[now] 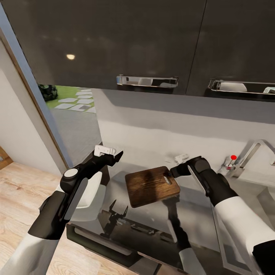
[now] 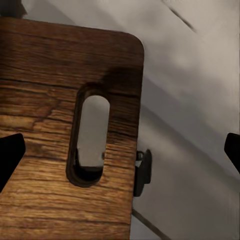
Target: In the kitchen, take the Vidalia onion out of the sink, dice it on the chopping board with the paring knife, put the diced onion into the bowl on the countertop, then place both the paring knife and the chopping board into the sink.
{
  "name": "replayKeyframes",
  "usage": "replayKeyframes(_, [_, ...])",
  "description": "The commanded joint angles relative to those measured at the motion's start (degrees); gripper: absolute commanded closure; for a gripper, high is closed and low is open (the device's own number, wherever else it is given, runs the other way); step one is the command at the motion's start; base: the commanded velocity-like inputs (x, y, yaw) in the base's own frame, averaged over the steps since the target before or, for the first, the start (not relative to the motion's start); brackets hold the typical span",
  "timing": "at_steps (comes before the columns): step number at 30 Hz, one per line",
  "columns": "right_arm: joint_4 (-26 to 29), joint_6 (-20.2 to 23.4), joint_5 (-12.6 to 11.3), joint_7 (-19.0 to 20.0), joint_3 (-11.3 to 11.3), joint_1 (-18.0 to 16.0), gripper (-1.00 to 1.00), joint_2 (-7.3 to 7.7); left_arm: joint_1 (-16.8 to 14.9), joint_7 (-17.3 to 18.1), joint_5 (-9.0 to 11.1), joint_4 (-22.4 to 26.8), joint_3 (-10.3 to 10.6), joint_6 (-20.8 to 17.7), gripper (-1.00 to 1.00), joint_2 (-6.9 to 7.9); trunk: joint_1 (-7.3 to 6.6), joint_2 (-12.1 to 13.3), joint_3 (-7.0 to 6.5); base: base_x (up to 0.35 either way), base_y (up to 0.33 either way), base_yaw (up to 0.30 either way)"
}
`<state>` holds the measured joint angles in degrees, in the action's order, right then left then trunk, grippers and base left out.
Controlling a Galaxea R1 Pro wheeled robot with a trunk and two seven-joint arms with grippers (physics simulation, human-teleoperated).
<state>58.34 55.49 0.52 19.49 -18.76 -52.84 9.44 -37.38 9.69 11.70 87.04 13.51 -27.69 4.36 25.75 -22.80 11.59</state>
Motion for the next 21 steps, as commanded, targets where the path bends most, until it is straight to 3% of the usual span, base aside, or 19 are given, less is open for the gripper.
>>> replayKeyframes(1, [0.07, 0.25, 0.08, 0.93, 0.73, -0.07, -1.0, 0.08, -0.06, -0.03, 0.34, 0.06, 0.03, -0.35, -1.0, 0.03, 0.04, -0.12, 0.12, 0.0, 0.0, 0.0])
replayKeyframes(2, [0.09, 0.28, 0.08, 1.64, 2.12, -0.07, -1.0, 0.11, -0.06, -0.03, 0.34, 0.06, 0.03, -0.35, -1.0, 0.03, 0.04, -0.12, 0.12, 0.0, 0.0, 0.0])
replayKeyframes(6, [0.11, 0.31, 0.14, 2.22, 4.23, -0.07, -1.0, 0.29, -0.06, -0.03, 0.34, 0.06, 0.02, -0.35, -1.0, 0.03, 0.04, -0.12, 0.12, 0.0, 0.0, 0.0])
replayKeyframes(17, [0.19, 0.23, 0.17, 2.46, 6.05, -0.07, -1.0, 1.19, -0.06, -0.03, 0.34, 0.06, 0.02, -0.35, -1.0, 0.03, 0.04, -0.12, 0.12, 0.0, 0.0, 0.0])
replayKeyframes(21, [0.42, 0.23, 0.17, 2.47, 8.22, -0.07, -1.0, 1.45, -0.06, -0.03, 0.34, 0.06, 0.02, -0.35, -1.0, 0.03, 0.04, -0.12, 0.12, 0.0, 0.0, 0.0])
